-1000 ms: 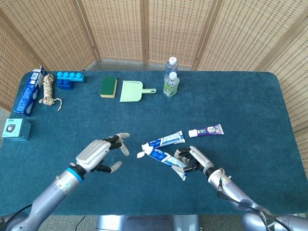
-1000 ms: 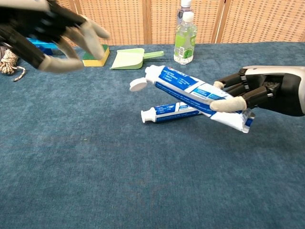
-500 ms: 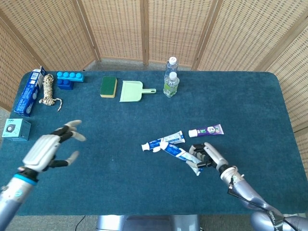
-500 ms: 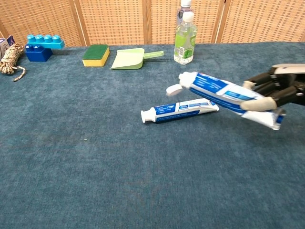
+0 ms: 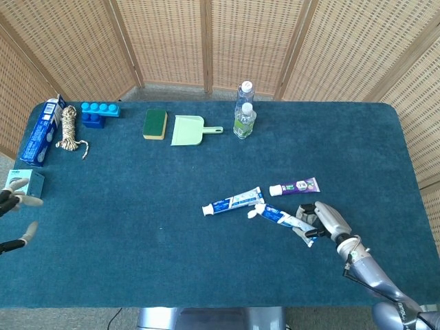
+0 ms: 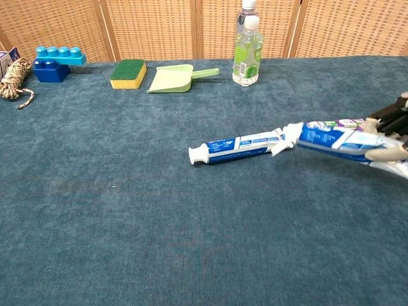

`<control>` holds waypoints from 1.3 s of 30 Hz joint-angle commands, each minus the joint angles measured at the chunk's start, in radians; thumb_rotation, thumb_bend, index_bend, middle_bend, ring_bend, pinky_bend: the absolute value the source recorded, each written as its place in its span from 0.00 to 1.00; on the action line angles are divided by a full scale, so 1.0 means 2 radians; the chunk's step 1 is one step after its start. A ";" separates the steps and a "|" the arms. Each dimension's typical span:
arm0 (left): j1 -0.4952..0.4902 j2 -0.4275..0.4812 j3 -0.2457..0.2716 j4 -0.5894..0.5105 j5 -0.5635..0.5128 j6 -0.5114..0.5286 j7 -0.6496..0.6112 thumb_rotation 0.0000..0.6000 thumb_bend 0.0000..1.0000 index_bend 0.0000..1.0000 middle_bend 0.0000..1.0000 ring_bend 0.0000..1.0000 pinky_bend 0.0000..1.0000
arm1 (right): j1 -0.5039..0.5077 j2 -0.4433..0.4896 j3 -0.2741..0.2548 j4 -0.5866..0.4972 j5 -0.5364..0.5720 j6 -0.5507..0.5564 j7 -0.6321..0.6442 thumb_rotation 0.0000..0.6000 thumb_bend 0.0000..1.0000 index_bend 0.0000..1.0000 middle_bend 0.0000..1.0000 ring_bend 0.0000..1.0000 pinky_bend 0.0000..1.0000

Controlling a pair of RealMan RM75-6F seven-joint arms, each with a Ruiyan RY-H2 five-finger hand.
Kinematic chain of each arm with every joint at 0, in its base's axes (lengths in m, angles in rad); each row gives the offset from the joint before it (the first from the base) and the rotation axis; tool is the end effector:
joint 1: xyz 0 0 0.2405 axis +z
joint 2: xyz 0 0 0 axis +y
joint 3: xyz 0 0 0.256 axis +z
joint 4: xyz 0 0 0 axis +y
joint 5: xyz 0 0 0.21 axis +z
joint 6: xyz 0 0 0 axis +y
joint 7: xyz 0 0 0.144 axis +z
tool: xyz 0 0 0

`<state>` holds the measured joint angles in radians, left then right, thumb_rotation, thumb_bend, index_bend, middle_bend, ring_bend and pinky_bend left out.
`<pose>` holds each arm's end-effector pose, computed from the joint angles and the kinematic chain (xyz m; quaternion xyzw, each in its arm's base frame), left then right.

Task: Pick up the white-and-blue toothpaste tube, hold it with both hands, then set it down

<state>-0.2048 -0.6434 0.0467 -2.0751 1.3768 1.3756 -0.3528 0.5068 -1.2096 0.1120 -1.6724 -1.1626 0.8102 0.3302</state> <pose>-0.2492 0.1826 0.2358 -0.5258 -0.5353 -0.4283 0.5036 -0.2468 -0.2857 0.0545 0.5792 -0.6511 0.3612 0.3319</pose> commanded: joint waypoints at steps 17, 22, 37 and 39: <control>0.012 0.004 -0.020 0.004 0.003 -0.011 0.002 1.00 0.38 0.34 0.12 0.19 0.31 | 0.003 -0.031 0.005 0.026 0.042 0.028 -0.089 1.00 0.25 0.36 0.31 0.18 0.19; 0.016 0.001 -0.022 0.002 0.010 -0.009 0.013 1.00 0.38 0.34 0.12 0.19 0.31 | -0.005 -0.022 0.015 0.021 0.039 0.043 -0.076 1.00 0.22 0.31 0.27 0.13 0.19; 0.075 -0.068 -0.010 0.037 0.057 0.086 0.134 1.00 0.38 0.34 0.16 0.18 0.25 | -0.079 -0.001 0.031 -0.017 -0.022 0.197 -0.051 1.00 0.26 0.38 0.25 0.10 0.19; 0.086 -0.085 -0.007 0.047 0.064 0.102 0.159 1.00 0.38 0.33 0.17 0.18 0.25 | -0.092 0.004 0.026 -0.021 -0.035 0.222 -0.067 1.00 0.27 0.40 0.27 0.11 0.19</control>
<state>-0.0626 -0.7751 0.0229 -2.0064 1.4813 1.5403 -0.0823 0.3609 -1.2153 0.1717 -1.6996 -1.1951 1.1966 0.2302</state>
